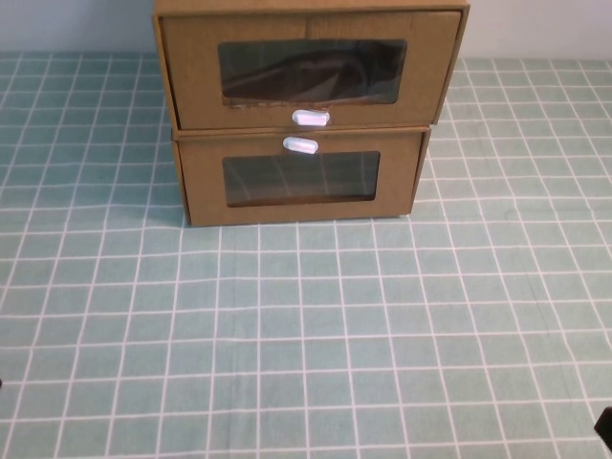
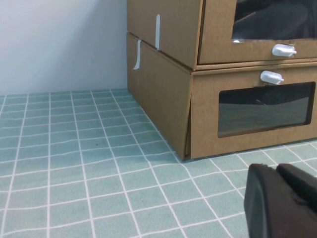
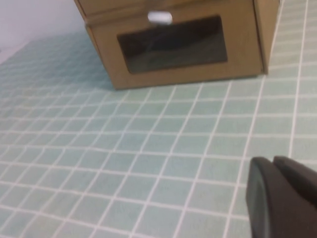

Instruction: Close the shoe box

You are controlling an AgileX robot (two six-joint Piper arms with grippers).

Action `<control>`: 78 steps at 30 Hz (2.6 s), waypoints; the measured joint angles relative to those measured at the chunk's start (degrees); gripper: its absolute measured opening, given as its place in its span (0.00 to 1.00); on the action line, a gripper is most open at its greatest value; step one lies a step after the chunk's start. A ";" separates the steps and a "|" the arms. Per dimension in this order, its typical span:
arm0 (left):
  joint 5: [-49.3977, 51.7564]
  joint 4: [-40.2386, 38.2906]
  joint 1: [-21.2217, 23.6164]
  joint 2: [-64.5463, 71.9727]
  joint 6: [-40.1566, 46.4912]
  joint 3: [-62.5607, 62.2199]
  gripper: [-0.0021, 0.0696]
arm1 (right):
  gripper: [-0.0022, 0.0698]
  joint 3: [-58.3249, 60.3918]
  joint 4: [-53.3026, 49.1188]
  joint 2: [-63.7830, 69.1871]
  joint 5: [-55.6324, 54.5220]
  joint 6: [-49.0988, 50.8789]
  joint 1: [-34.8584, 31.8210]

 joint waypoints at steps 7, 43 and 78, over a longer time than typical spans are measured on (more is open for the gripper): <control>0.13 0.00 0.00 0.00 0.00 0.00 0.02 | 0.01 1.66 0.00 0.00 4.23 0.00 0.00; 0.37 -0.09 0.00 0.00 -0.12 0.08 0.02 | 0.01 4.28 -5.02 -7.76 9.83 -5.76 -29.07; 13.98 36.49 8.61 -1.45 -28.09 0.08 0.02 | 0.01 4.28 -4.91 -7.80 9.83 -5.76 -29.07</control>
